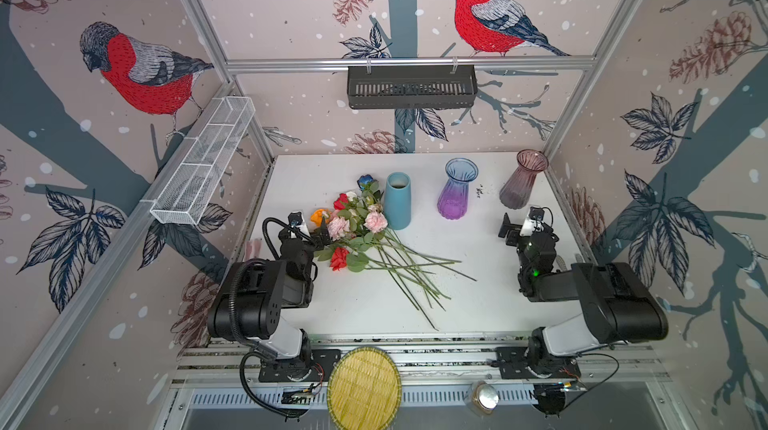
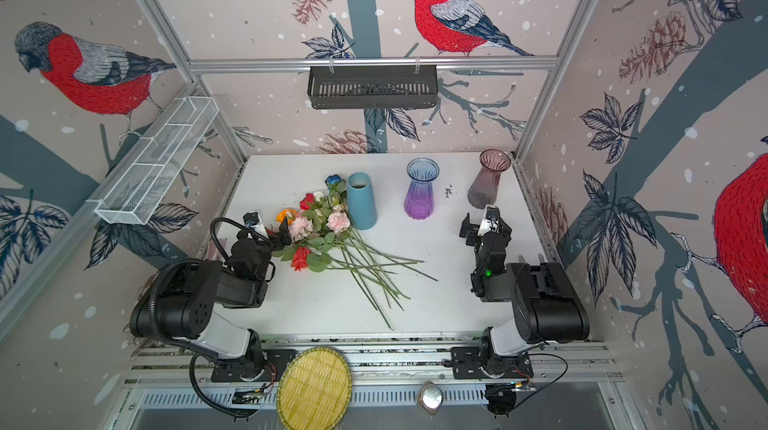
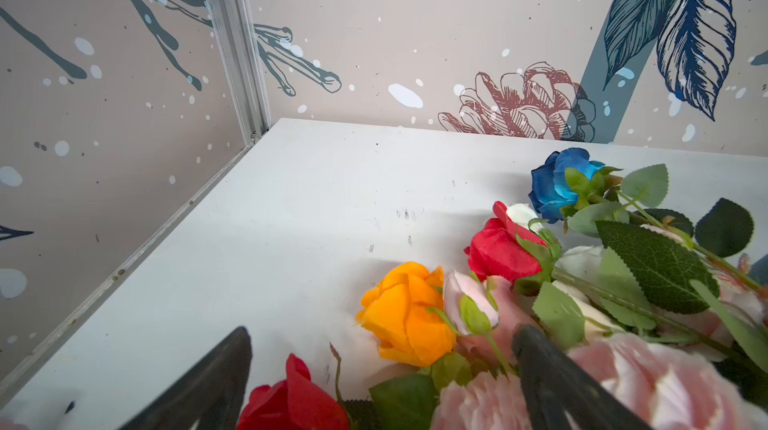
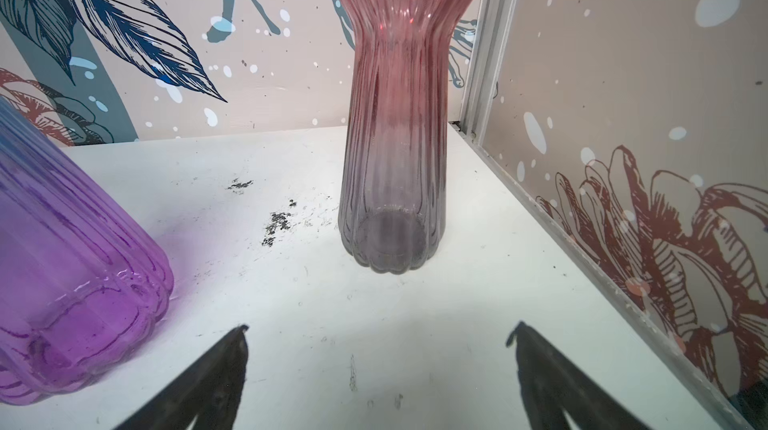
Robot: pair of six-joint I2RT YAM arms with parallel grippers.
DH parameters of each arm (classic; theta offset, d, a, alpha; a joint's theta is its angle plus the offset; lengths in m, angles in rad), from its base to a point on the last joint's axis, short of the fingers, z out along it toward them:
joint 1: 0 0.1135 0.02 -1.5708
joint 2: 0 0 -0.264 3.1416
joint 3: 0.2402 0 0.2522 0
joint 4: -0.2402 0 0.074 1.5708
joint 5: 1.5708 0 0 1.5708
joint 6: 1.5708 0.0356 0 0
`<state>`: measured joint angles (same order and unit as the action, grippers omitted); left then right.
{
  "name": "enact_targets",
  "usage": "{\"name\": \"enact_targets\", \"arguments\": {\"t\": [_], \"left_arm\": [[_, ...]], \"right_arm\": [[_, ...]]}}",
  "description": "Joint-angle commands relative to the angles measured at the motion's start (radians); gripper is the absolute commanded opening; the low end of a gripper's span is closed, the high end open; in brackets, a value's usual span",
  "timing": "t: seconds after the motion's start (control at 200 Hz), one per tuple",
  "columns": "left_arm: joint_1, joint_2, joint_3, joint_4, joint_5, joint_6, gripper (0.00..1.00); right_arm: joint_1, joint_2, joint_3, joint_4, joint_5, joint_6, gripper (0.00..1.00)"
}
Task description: Arrange the flowers into the vase
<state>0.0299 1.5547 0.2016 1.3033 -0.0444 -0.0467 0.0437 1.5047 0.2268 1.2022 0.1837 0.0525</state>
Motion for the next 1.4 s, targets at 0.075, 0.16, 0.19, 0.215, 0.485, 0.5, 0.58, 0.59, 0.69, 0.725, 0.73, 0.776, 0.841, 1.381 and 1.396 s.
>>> {"name": "enact_targets", "arguments": {"t": [0.075, 0.16, 0.19, 0.215, 0.485, 0.5, 0.58, 0.59, 0.69, 0.725, 0.73, 0.776, 0.841, 1.381, 1.396], "left_arm": [[0.002, -0.002, 0.002, 0.056, 0.009, 0.005, 0.98], [0.000, -0.002, 0.002, 0.056, 0.008, 0.005, 0.98], [0.000, -0.002, 0.002, 0.053, 0.009, 0.004, 0.98], [0.001, -0.002, 0.002, 0.055, 0.009, 0.005, 0.98], [0.001, -0.002, 0.002, 0.054, 0.009, 0.005, 0.98], [0.001, -0.002, 0.002, 0.055, 0.009, 0.005, 0.98], [0.001, -0.002, 0.002, 0.054, 0.009, 0.005, 0.98], [0.001, -0.002, 0.002, 0.055, 0.009, 0.005, 0.98], [0.002, -0.002, 0.002, 0.054, 0.008, 0.005, 0.98], [0.001, -0.002, 0.002, 0.055, 0.009, 0.005, 0.98], [0.002, -0.002, 0.002, 0.054, 0.010, 0.005, 0.98], [0.002, 0.000, 0.006, 0.046, 0.008, 0.005, 0.98], [0.001, -0.001, 0.008, 0.043, 0.007, 0.007, 0.98], [-0.331, -0.722, -0.147, -0.134, -0.173, -0.056, 0.98], [-0.372, -0.732, -0.137, -0.156, -0.203, -0.046, 0.98]], "right_arm": [[0.011, -0.003, -0.004, 0.023, 0.019, -0.003, 0.99], [0.012, -0.002, -0.004, 0.022, 0.019, -0.003, 0.99], [0.012, -0.004, -0.003, 0.022, 0.020, -0.003, 0.99], [0.013, -0.003, -0.004, 0.023, 0.022, -0.005, 0.99], [0.024, -0.004, -0.012, 0.038, 0.043, -0.009, 0.99], [0.021, -0.002, -0.010, 0.034, 0.036, -0.007, 0.99], [0.001, -0.003, 0.002, 0.010, -0.005, 0.001, 0.99], [0.001, -0.003, 0.001, 0.011, -0.005, 0.001, 0.99], [-0.009, 0.000, 0.007, 0.003, -0.019, 0.010, 0.99], [-0.022, -0.001, 0.011, -0.007, -0.039, 0.018, 0.99], [-0.023, -0.002, 0.011, -0.007, -0.042, 0.019, 0.99], [-0.030, -0.002, 0.012, -0.010, -0.053, 0.021, 0.99], [-0.026, -0.003, 0.012, -0.009, -0.044, 0.017, 0.99], [0.179, -0.357, 0.387, -0.651, -0.051, 0.261, 0.99], [0.168, -0.363, 0.407, -0.679, -0.076, 0.303, 0.99]]}}
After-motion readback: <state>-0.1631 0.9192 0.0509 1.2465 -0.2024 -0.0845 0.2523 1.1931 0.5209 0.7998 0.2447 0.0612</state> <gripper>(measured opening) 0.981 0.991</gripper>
